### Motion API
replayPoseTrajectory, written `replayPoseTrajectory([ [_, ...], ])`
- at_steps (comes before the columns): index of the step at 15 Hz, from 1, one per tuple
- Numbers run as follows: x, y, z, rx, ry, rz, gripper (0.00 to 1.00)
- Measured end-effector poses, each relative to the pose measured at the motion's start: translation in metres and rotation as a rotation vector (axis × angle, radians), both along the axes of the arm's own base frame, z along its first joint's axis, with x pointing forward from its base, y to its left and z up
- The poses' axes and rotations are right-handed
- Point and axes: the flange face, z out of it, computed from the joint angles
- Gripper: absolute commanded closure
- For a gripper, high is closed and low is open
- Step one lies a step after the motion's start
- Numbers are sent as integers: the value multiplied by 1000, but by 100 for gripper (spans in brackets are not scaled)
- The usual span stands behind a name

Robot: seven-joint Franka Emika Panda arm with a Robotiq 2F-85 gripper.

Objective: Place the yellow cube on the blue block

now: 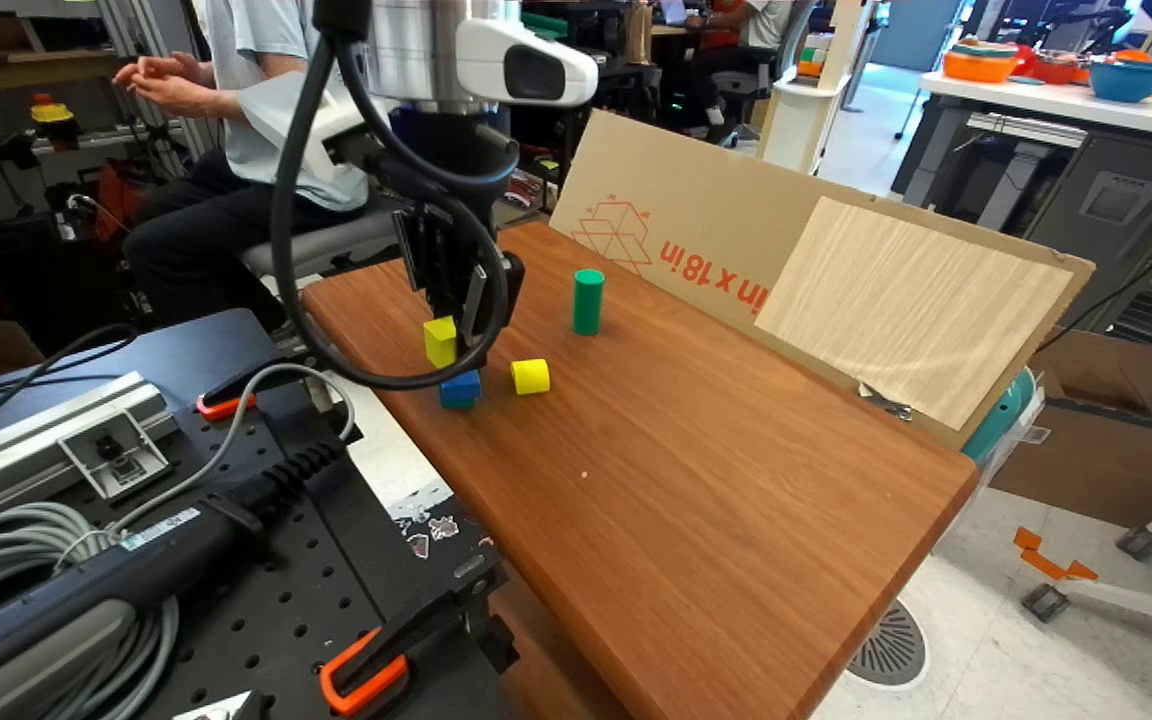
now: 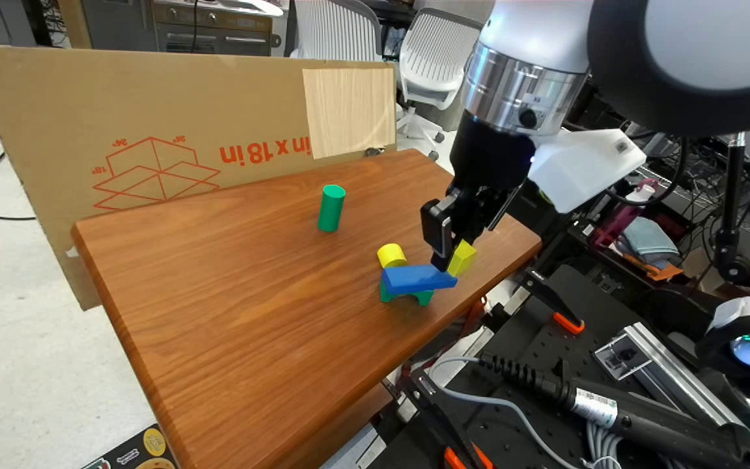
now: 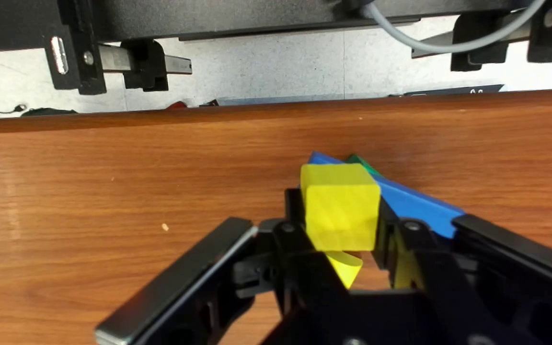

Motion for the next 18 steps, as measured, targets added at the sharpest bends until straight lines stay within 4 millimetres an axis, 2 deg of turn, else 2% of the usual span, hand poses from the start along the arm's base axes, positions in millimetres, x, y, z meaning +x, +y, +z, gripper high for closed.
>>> replayPoseTrajectory([
  [4, 0, -1, -12, -7, 2, -20, 91],
  [10, 2, 7, -13, -10, -5, -14, 91],
  [11, 3, 9, -12, -10, -6, -8, 41],
  [13, 4, 15, -11, -10, -10, 3, 34],
  [17, 4, 21, -11, -9, -11, 17, 4],
  [18, 4, 21, -11, -9, -13, 17, 1],
])
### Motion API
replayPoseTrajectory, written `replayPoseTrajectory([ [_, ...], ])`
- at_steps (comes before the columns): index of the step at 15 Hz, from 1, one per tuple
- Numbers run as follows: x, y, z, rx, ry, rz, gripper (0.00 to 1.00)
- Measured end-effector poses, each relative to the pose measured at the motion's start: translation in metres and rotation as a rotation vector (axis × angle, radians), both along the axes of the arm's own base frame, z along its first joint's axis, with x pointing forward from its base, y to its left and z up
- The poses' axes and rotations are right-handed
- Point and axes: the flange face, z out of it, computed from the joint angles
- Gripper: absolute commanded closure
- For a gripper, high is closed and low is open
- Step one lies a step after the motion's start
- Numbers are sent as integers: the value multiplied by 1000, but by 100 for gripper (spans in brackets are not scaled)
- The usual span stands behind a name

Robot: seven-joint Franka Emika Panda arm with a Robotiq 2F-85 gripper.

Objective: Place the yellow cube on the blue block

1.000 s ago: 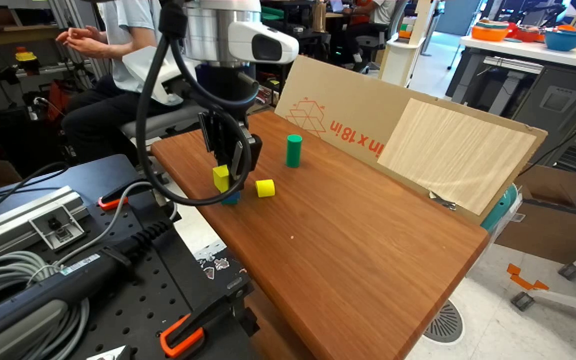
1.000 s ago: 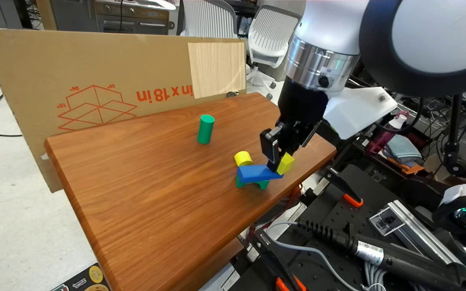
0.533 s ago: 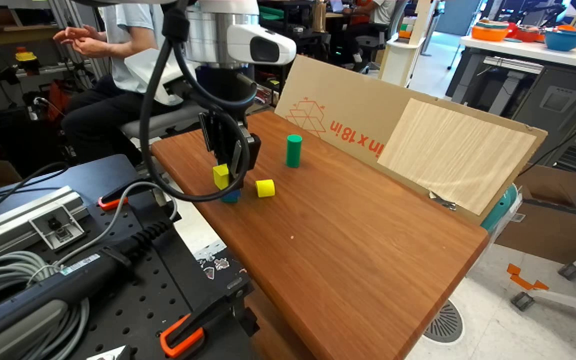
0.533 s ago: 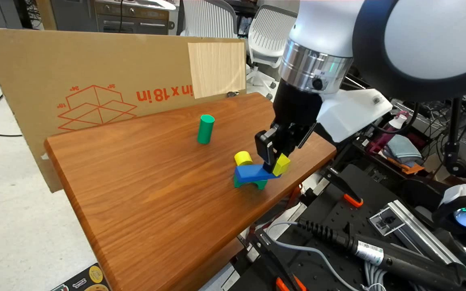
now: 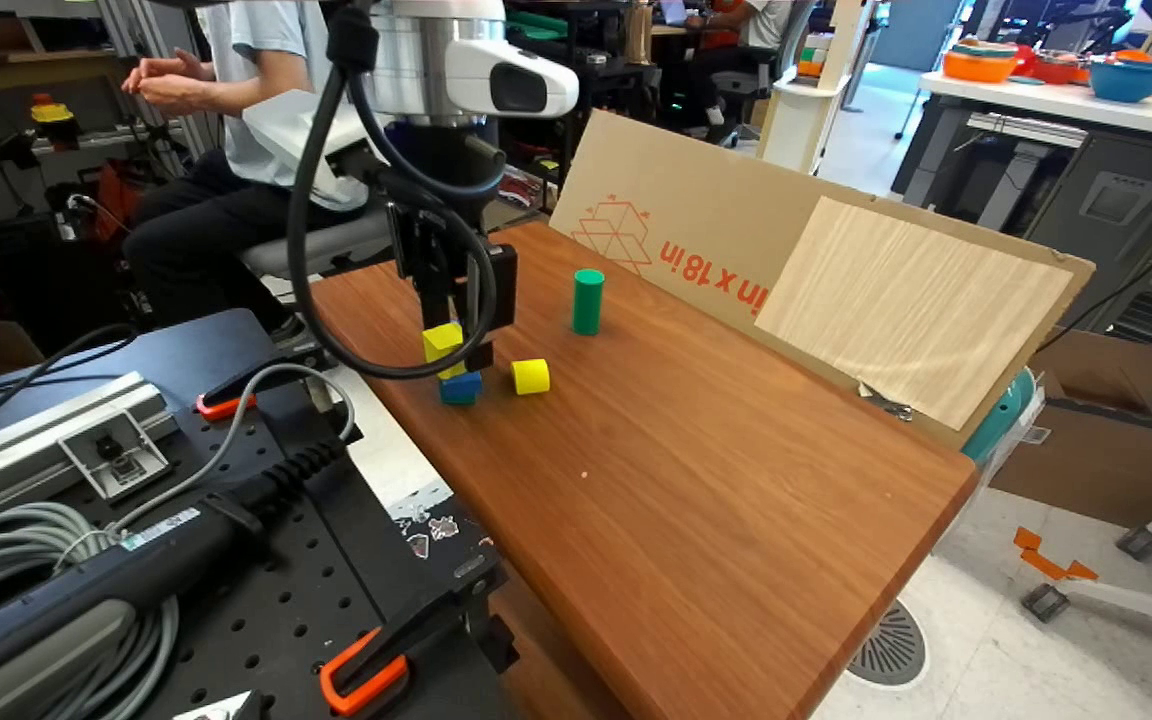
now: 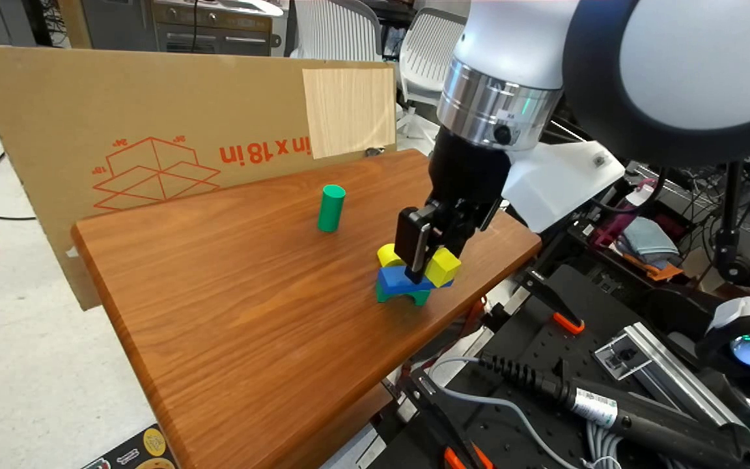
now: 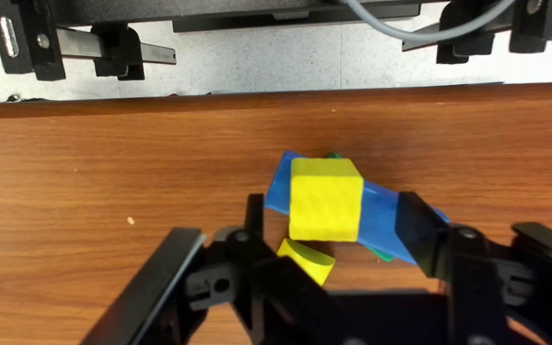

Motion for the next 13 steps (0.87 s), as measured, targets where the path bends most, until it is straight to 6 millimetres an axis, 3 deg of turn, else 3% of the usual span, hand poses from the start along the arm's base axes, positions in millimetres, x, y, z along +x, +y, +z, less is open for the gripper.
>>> replayPoseTrajectory([
  [5, 4, 0, 11, 7, -15, -15, 0],
  [13, 3, -25, 60, 62, 59, -71, 0],
])
